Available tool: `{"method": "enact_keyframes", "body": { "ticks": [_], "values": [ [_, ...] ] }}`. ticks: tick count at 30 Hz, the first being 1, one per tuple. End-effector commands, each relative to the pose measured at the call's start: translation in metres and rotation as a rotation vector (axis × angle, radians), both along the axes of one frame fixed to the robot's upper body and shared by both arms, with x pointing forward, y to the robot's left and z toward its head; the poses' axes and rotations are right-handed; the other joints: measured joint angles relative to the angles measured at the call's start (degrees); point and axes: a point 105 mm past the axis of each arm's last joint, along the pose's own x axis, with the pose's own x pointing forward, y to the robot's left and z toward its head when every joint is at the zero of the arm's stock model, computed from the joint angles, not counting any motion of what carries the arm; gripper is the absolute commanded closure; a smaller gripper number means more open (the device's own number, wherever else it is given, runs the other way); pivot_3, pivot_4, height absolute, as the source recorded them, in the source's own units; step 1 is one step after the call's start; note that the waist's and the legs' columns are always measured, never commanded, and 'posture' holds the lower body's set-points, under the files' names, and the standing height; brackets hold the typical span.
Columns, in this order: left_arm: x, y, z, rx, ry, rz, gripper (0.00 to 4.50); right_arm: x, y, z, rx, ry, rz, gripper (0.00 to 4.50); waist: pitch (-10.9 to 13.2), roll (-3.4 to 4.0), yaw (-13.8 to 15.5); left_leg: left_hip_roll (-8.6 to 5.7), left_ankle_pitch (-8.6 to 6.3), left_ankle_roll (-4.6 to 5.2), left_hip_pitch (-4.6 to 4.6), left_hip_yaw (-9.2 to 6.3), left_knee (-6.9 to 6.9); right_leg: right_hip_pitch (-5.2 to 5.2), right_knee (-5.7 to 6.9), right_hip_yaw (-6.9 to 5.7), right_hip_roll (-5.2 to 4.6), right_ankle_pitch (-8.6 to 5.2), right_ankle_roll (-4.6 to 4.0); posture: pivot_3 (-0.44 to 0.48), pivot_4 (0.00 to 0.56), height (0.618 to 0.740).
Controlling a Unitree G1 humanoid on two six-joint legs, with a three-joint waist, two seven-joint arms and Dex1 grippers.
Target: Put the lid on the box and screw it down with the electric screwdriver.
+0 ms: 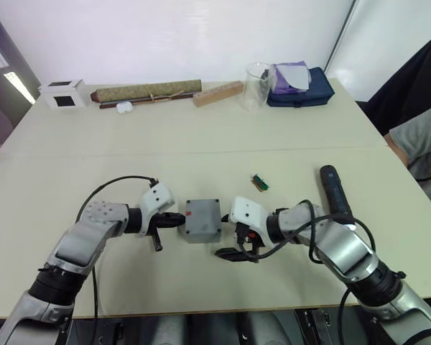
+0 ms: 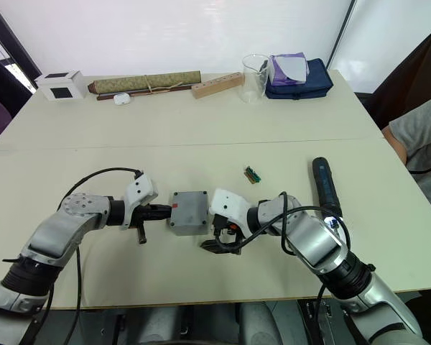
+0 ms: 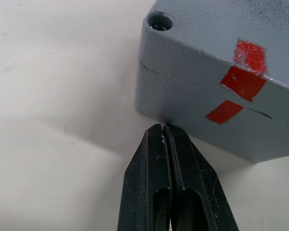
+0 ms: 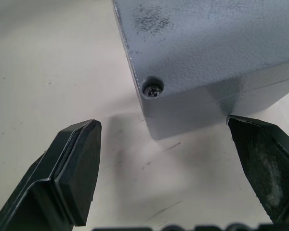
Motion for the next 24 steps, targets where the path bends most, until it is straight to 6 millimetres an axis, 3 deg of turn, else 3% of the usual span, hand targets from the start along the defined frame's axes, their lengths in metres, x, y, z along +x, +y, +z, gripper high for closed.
{"method": "enact_keyframes", "body": {
  "ticks": [1, 3, 7, 12, 15, 16, 19, 24],
  "values": [
    [-0.002, -0.008, 0.005, -0.004, -0.014, -0.051, 4.50, -0.005, 0.008, 0.010, 0.024, -0.050, 0.039, 0.02, 0.0, 0.00, 0.0, 0.00, 0.00, 0.00, 0.00, 0.00, 0.00, 0.00, 0.00, 0.00, 0.00, 0.00, 0.00, 0.000, 0.150, 0.740],
    [0.000, -0.007, 0.008, -0.006, -0.015, -0.047, 4.50, -0.004, 0.006, 0.012, 0.023, -0.057, 0.031, 0.02, 0.0, 0.00, 0.1, 0.00, 0.00, 0.00, -0.01, 0.00, 0.00, 0.00, 0.00, 0.00, 0.00, 0.00, 0.00, 0.000, 0.150, 0.740],
    [0.000, 0.006, 0.034, -0.066, -0.016, -0.008, 4.50, -0.001, -0.028, 0.042, 0.049, -0.131, -0.109, 0.02, 0.0, -0.01, 0.2, -0.01, 0.00, 0.00, -0.08, -0.04, 0.00, -0.02, -0.01, -0.03, -0.02, 0.00, 0.00, 0.000, 0.150, 0.740],
    [-0.011, 0.007, 0.057, -0.190, 0.016, -0.023, 4.50, -0.008, -0.047, 0.061, 0.157, -0.149, -0.250, 0.02, 0.0, -0.06, 0.1, 0.01, 0.00, 0.00, -0.06, -0.04, -0.01, -0.02, -0.02, -0.03, -0.01, 0.00, 0.00, 0.000, 0.150, 0.740],
    [0.001, -0.001, 0.102, -0.380, -0.029, -0.017, 4.50, -0.001, -0.073, 0.073, 0.264, -0.174, -0.434, 0.02, 0.0, -0.14, 0.3, 0.04, 0.00, 0.00, -0.05, -0.05, -0.02, -0.02, -0.01, -0.04, 0.02, 0.00, 0.00, 0.000, 0.150, 0.740],
    [0.000, -0.005, 0.110, -0.402, -0.031, -0.045, 4.50, 0.001, -0.081, 0.070, 0.265, -0.180, -0.478, 0.02, 0.0, -0.15, 0.5, 0.05, 0.00, 0.00, -0.10, -0.12, 0.06, -0.02, 0.00, -0.10, 0.05, 0.00, 0.00, 0.000, 0.150, 0.740],
    [-0.008, -0.022, 0.106, -0.333, -0.032, -0.133, 4.50, 0.004, -0.097, 0.050, 0.235, -0.162, -0.568, 0.02, -0.1, -0.20, 0.3, -0.02, 0.00, -0.01, -0.02, -0.07, 0.07, 0.16, -0.09, -0.10, -0.02, 0.00, 0.01, 0.000, 0.150, 0.740],
    [-0.013, -0.033, 0.100, -0.246, -0.052, -0.204, 4.50, 0.006, -0.105, 0.022, 0.237, -0.117, -0.635, 0.02, -0.1, -0.20, -0.4, 0.01, 0.00, -0.01, 0.03, 0.05, -0.02, 0.09, -0.10, 0.06, 0.02, 0.00, 0.01, 0.000, 0.150, 0.740]
  ]
}}
